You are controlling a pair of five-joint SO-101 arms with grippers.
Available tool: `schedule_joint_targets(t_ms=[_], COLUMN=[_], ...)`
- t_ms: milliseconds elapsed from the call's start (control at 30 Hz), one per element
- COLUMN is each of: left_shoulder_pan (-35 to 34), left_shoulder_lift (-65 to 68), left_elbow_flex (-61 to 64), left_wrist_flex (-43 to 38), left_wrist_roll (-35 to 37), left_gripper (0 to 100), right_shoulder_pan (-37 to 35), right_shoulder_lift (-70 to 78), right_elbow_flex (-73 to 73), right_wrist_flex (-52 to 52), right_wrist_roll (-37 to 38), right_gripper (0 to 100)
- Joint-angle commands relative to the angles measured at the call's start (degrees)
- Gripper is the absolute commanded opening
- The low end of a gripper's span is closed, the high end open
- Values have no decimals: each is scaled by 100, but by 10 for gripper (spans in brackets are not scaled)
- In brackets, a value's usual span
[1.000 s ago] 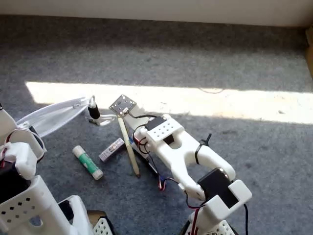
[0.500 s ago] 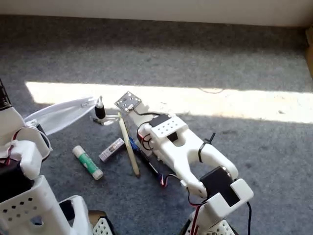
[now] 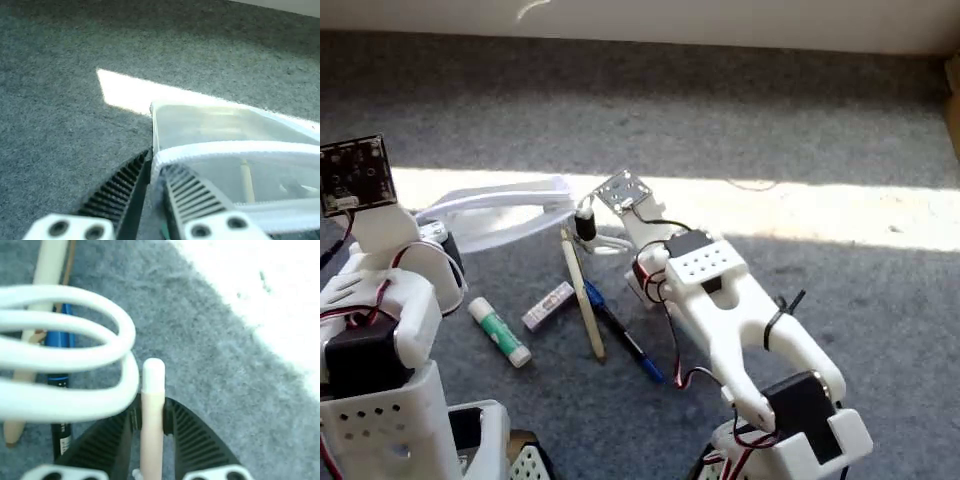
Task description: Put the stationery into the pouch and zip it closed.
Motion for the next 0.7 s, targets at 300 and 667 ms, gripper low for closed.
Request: schedule_joint_targets(t_ms=[300,667], left_shoulder_pan=[884,884], left_shoulder_lift=[382,2097], left_elbow_flex=[-690,-1323], left_wrist_flex=[-387,-264], left_wrist_roll=[308,475], left_gripper=[7,7], right_shoulder_pan=[936,989], right_shoulder_lift=[-1429,-1481], right_elbow_flex=[268,259], right_wrist_flex=[-347,-356], right_wrist_roll=[-1222,-1996], right_gripper=[5,5])
